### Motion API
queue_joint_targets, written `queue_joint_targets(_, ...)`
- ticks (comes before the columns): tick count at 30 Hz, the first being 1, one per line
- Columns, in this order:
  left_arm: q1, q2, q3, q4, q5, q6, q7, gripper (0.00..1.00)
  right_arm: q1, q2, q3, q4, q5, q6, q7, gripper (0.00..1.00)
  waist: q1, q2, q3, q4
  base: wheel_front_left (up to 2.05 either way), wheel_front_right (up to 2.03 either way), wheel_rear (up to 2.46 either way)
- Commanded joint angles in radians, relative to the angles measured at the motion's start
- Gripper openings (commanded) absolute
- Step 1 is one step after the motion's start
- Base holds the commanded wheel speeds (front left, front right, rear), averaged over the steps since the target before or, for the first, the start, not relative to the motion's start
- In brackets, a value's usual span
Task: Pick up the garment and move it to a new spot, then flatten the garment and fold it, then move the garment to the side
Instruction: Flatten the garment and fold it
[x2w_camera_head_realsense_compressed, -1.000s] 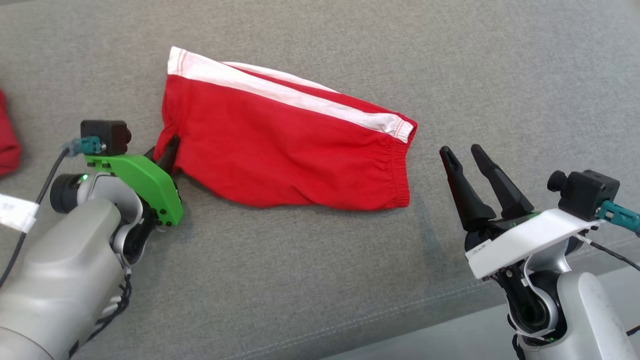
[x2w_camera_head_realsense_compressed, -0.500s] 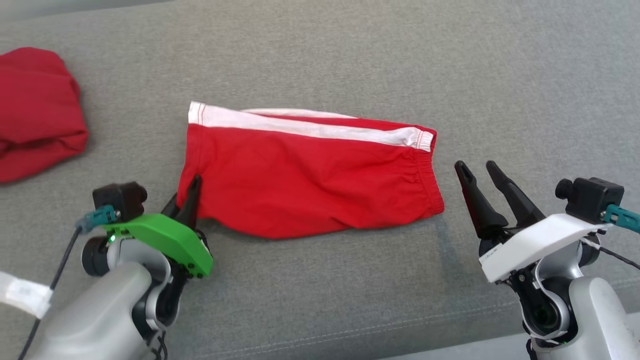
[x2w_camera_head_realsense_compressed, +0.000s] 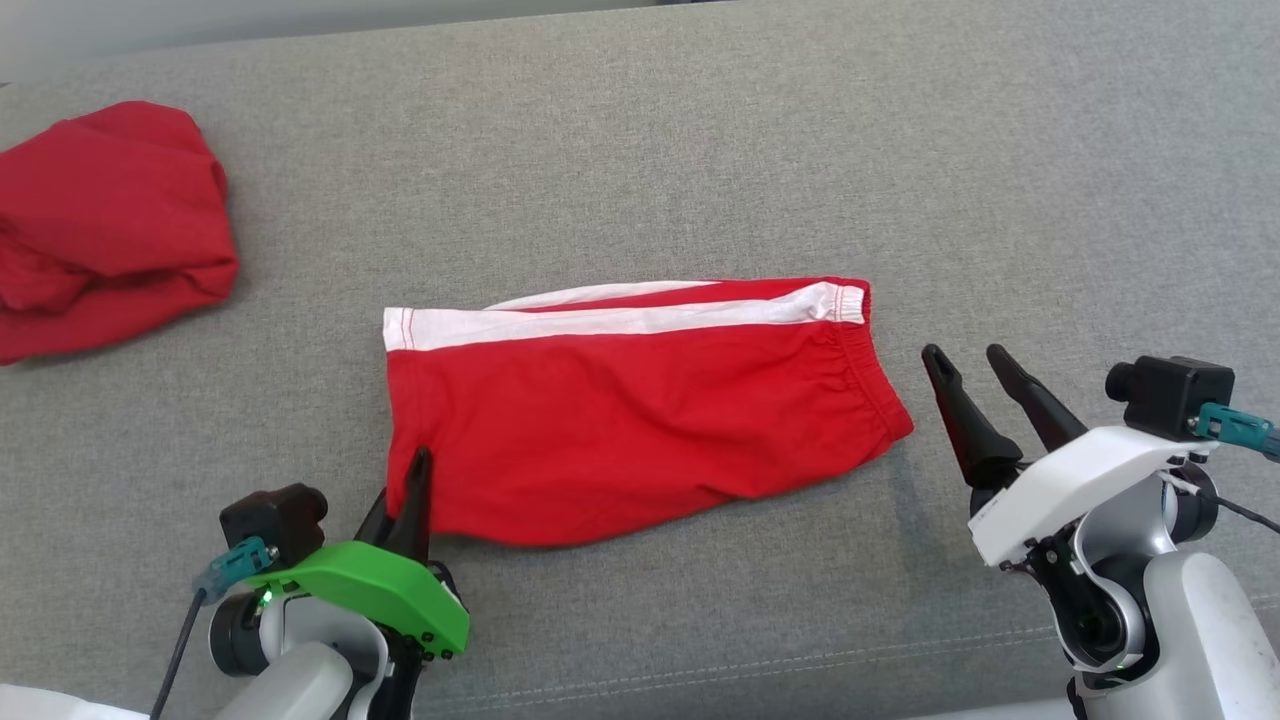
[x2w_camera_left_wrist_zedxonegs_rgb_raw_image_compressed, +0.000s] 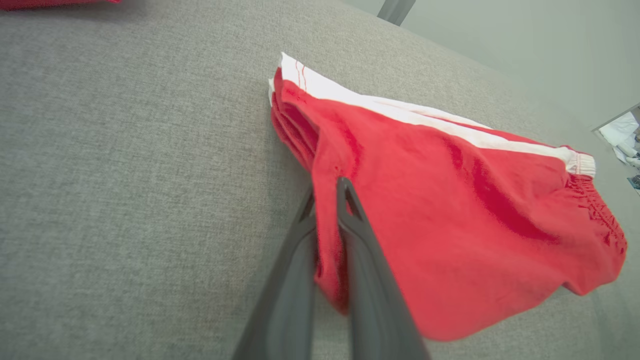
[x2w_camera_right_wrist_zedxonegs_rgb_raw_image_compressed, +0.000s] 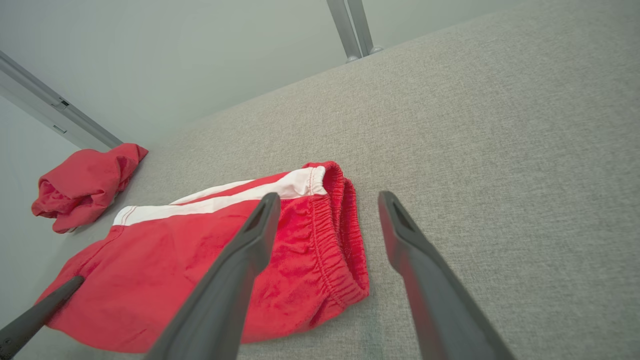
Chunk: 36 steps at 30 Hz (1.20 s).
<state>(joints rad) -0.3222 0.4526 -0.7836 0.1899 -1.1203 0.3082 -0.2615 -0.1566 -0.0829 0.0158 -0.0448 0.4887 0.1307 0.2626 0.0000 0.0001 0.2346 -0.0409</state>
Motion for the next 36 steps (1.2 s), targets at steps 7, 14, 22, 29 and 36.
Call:
queue_joint_targets(7, 0.022, -0.029, 0.025, 0.065, 0.036, -0.020, -0.003, 0.38, -0.016, -0.003, 0.008, 0.024, -0.009, 0.000, 0.005, 1.00, 0.0000, -0.0001, -0.009, -0.006, 0.00, 0.00, 0.00)
queue_joint_targets(14, 0.018, -0.041, 0.065, 0.102, 0.124, -0.006, -0.003, 1.00, -0.020, 0.000, 0.012, 0.042, -0.014, 0.000, -0.002, 1.00, 0.0000, -0.0001, -0.030, 0.001, 0.00, 0.00, 0.00)
queue_joint_targets(22, 0.064, -0.037, 0.154, 0.047, 0.308, 0.014, -0.003, 1.00, 0.002, -0.001, 0.002, 0.066, -0.044, 0.000, -0.014, 1.00, 0.0000, -0.0001, -0.073, 0.022, 0.00, 0.00, 0.00)
queue_joint_targets(29, 0.122, -0.021, 0.202, -0.006, 0.382, 0.016, -0.003, 1.00, 0.007, -0.009, 0.002, 0.103, -0.101, 0.000, -0.006, 1.00, 0.0000, -0.0001, -0.110, 0.039, 0.00, 0.00, 0.00)
queue_joint_targets(36, 0.185, -0.018, 0.249, -0.071, 0.413, 0.027, -0.003, 1.00, -0.020, -0.011, 0.001, 0.192, -0.121, 0.000, 0.018, 1.00, 0.0000, -0.0001, -0.140, 0.071, 0.00, 0.00, 0.00)
